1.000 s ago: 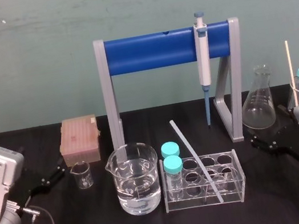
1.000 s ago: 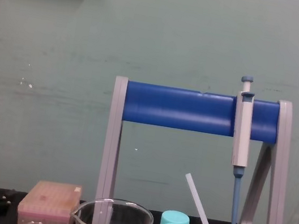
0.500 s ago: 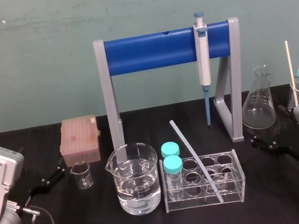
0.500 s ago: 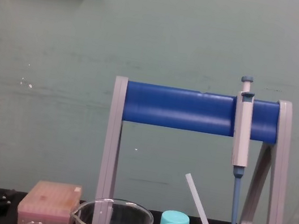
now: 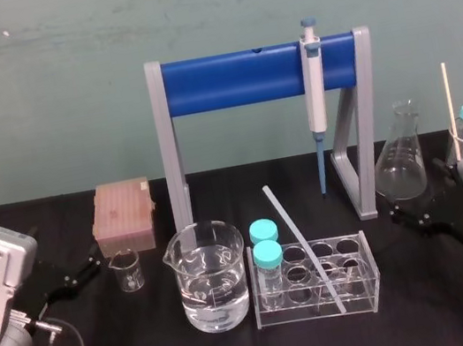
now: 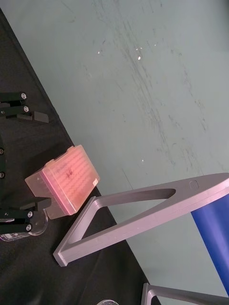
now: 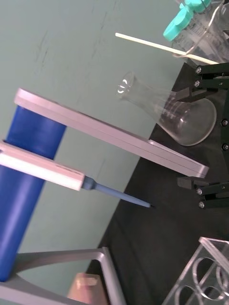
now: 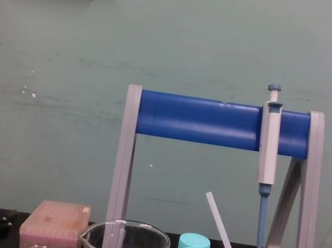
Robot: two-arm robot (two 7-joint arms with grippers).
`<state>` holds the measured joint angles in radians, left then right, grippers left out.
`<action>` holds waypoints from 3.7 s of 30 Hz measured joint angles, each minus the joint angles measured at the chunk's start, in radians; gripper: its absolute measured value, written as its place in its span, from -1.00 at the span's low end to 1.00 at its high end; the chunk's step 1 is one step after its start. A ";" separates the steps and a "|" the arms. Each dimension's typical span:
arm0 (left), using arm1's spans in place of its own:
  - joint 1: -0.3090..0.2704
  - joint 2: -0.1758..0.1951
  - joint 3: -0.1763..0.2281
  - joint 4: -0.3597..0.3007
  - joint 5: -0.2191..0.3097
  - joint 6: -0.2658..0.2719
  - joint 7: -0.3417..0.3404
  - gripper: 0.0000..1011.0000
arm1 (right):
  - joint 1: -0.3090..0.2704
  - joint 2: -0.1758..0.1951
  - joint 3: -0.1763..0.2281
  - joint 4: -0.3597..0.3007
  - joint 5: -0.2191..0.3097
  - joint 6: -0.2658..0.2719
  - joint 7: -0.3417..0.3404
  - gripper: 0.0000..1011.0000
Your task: Pick up the stirring rod with one hand, then place it down.
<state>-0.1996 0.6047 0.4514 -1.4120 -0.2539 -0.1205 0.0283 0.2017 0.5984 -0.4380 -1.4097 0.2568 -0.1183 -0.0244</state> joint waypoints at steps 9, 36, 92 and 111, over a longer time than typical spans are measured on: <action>0.000 0.000 0.000 0.000 0.000 0.000 0.000 0.98 | 0.026 -0.034 0.059 -0.059 0.152 0.037 0.155 0.98; 0.000 0.000 0.000 0.000 0.000 0.000 0.000 0.98 | 0.157 -0.125 -0.026 -0.099 0.286 0.307 0.443 0.98; 0.000 0.000 0.000 0.000 0.000 0.000 0.000 0.98 | 0.196 -0.162 -0.066 -0.025 0.212 0.342 0.449 -0.43; 0.000 0.000 0.000 0.000 0.000 0.000 0.000 0.98 | 0.172 -0.175 -0.039 -0.031 0.214 0.282 0.450 -0.86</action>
<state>-0.1995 0.6047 0.4514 -1.4120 -0.2539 -0.1205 0.0283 0.3736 0.4233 -0.4772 -1.4402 0.4711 0.1638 0.4254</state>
